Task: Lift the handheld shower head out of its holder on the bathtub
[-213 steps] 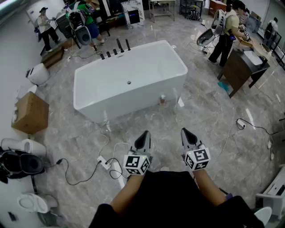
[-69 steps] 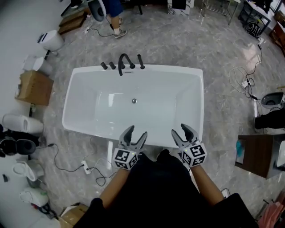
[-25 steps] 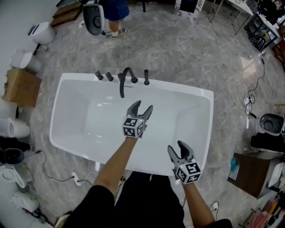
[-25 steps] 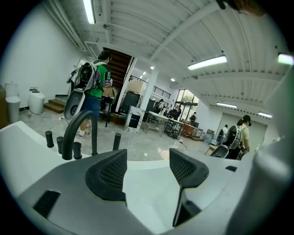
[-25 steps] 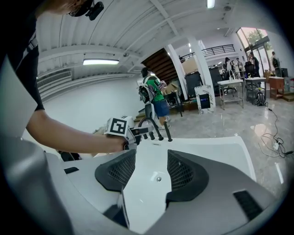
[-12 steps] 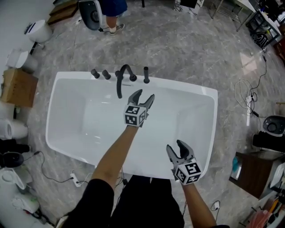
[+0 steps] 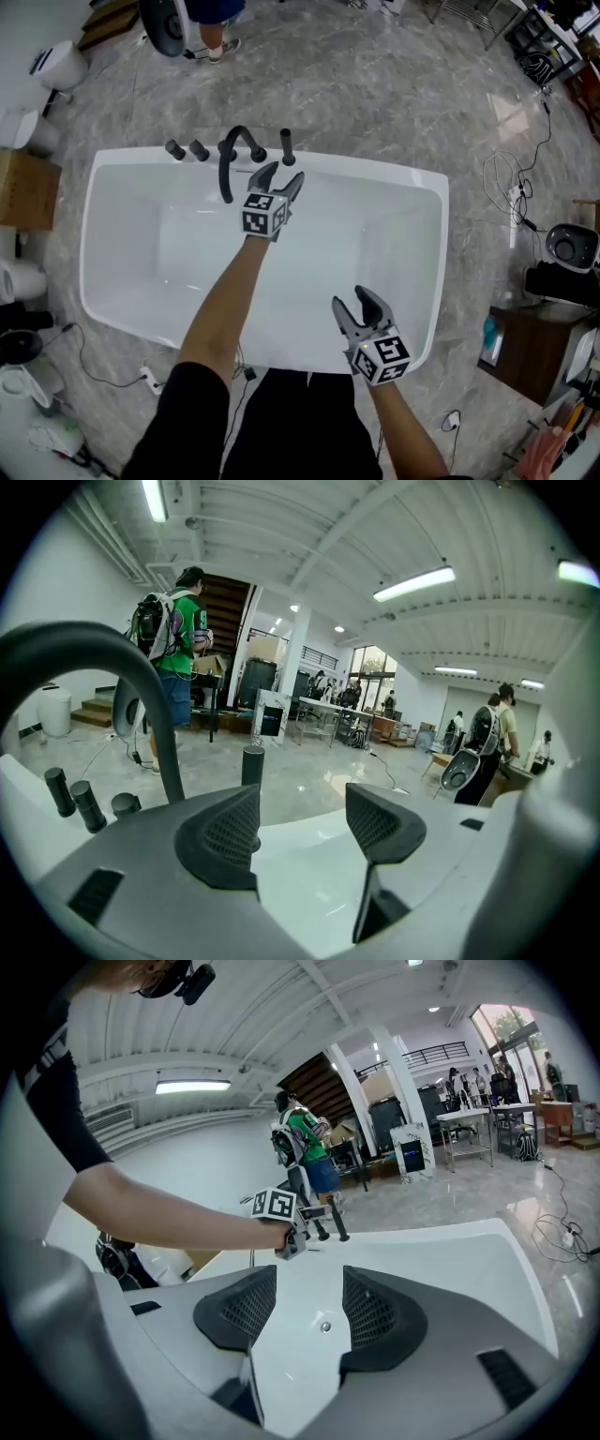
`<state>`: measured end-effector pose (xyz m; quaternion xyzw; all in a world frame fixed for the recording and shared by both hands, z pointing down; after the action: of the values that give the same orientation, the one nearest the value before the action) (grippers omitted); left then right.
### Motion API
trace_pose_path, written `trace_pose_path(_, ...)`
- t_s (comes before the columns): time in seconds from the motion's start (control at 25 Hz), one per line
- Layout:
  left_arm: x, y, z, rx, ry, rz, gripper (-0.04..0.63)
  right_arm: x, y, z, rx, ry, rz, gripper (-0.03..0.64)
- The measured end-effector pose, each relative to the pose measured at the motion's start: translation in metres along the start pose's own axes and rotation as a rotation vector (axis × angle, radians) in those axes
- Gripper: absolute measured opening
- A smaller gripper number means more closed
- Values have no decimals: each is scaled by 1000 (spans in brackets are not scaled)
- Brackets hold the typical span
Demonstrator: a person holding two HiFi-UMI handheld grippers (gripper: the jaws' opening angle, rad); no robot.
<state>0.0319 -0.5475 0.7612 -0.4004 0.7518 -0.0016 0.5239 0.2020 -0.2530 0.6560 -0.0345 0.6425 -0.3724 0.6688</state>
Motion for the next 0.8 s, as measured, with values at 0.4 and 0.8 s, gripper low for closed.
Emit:
trace_pose_path(0.4,11,-29,-26,35,-44,10,265,-23,-5,2,-12,-24,-27,199)
trace_pose_path(0.8,17,-58,-37,57,-109,-12,265,-45,-2,-7,-15,-20,-58,199)
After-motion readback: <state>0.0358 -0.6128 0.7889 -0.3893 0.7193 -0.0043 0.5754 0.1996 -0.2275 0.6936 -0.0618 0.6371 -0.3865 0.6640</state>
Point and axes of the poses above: the fingertips, and each gripper's own axes: y backward along the fingers, z to its right, x out of its top, the point moved 7 cm from there along y, backward along the fingers, and after that the axes turned 15 degrees about y, right-handed, at the moved point
